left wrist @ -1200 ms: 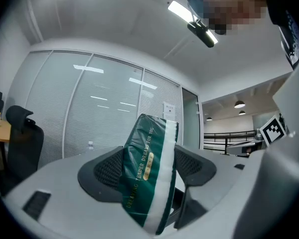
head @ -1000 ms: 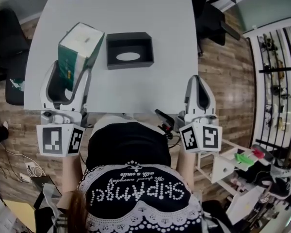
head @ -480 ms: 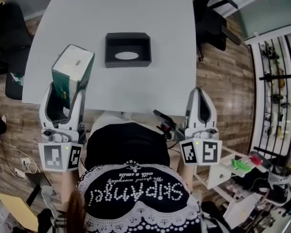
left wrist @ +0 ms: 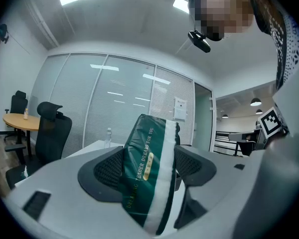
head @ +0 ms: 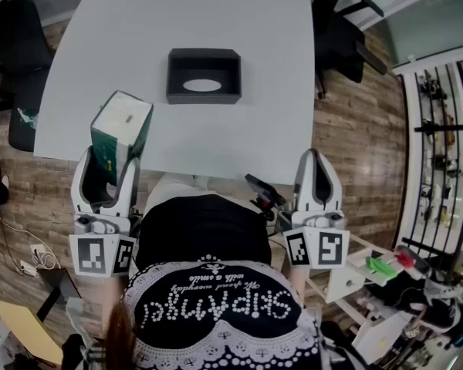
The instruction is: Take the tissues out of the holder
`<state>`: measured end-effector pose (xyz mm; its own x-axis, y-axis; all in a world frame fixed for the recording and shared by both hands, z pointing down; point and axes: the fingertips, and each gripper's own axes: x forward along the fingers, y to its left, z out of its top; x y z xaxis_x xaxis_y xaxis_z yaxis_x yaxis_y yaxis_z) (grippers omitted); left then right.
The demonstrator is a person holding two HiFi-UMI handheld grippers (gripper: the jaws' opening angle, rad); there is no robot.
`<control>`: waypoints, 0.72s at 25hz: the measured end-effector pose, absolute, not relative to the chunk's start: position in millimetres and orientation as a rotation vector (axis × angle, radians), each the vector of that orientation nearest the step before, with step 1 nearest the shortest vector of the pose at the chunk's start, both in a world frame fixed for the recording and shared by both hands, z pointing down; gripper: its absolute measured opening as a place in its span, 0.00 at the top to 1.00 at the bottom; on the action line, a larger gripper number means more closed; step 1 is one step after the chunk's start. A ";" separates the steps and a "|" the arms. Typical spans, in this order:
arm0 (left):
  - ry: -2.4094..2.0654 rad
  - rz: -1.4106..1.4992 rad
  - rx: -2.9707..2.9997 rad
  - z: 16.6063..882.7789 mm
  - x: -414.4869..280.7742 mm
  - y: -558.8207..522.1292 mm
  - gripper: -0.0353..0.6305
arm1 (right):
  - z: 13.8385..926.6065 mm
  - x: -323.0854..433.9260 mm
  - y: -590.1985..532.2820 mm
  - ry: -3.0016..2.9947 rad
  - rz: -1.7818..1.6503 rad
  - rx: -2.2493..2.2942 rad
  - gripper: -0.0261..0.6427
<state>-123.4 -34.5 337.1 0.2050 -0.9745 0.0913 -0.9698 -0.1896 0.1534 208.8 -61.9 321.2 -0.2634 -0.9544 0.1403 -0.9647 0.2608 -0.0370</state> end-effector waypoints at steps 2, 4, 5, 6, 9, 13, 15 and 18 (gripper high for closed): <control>-1.879 -0.039 2.293 336.3 -124.0 -35.1 0.42 | 321.9 208.7 -62.1 -2.417 0.172 1.843 0.91; -1.883 -0.040 2.296 333.8 -123.6 -36.0 0.42 | 322.4 209.4 -62.3 -2.408 0.170 1.837 0.91; -1.883 -0.039 2.299 332.4 -123.0 -36.4 0.42 | 322.5 210.0 -62.4 -2.405 0.171 1.835 0.91; -1.882 -0.038 2.302 331.3 -122.4 -36.9 0.42 | 322.5 210.7 -62.7 -2.404 0.172 1.835 0.91; -1.881 -0.037 2.306 329.5 -121.2 -39.0 0.42 | 323.2 213.0 -63.8 -2.398 0.175 1.842 0.91; -1.875 -0.031 2.316 327.9 -118.3 -43.4 0.42 | 324.7 216.3 -65.2 -2.386 0.181 1.851 0.91; -1.872 -0.030 2.323 326.4 -115.7 -45.2 0.42 | 325.0 219.2 -65.2 -2.378 0.186 1.855 0.91; -1.862 -0.027 2.334 323.8 -111.8 -49.2 0.42 | 324.6 223.5 -65.3 -2.365 0.191 1.864 0.91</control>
<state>-111.8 -49.2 323.8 0.2268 -0.9704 0.0831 -0.9676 -0.2148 0.1327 223.5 -65.3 324.6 -0.2321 -0.9567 0.1754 -0.9725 0.2319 -0.0224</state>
